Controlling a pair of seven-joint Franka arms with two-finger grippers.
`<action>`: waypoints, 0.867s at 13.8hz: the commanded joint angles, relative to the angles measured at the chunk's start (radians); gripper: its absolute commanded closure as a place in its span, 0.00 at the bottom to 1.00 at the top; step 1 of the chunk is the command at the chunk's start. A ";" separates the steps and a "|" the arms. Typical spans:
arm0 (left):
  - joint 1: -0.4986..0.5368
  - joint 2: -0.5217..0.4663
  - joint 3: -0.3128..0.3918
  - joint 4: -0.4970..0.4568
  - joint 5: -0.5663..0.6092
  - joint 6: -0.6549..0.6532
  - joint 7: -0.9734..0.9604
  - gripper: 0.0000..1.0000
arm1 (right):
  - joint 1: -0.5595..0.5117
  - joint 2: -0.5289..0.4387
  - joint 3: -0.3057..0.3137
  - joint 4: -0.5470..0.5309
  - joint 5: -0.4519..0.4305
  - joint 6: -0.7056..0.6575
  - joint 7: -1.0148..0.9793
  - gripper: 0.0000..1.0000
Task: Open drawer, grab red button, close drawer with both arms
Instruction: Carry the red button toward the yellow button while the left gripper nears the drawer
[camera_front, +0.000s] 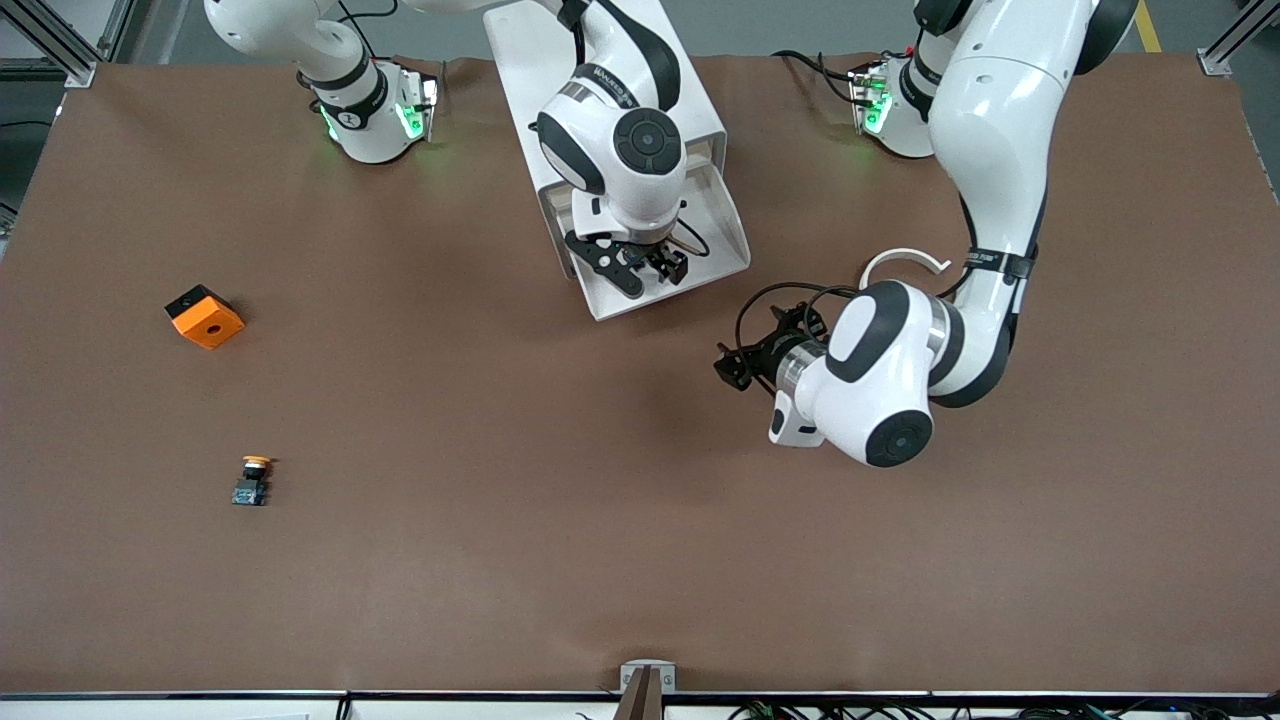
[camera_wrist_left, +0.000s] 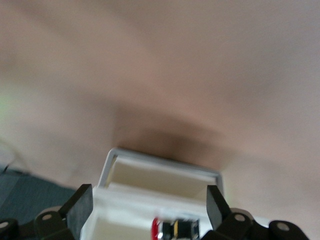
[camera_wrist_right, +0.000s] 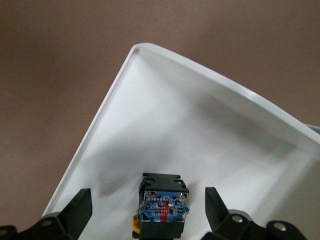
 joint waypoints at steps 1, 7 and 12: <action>-0.019 -0.013 -0.001 -0.017 0.092 0.124 0.071 0.00 | 0.012 0.005 -0.008 0.010 0.011 -0.002 0.014 0.00; -0.057 -0.012 -0.026 -0.039 0.220 0.347 0.079 0.00 | 0.017 0.006 -0.008 0.010 0.006 0.000 0.032 0.00; -0.069 -0.041 -0.024 -0.108 0.292 0.487 0.077 0.00 | 0.029 0.016 -0.008 0.010 0.003 0.003 0.032 0.40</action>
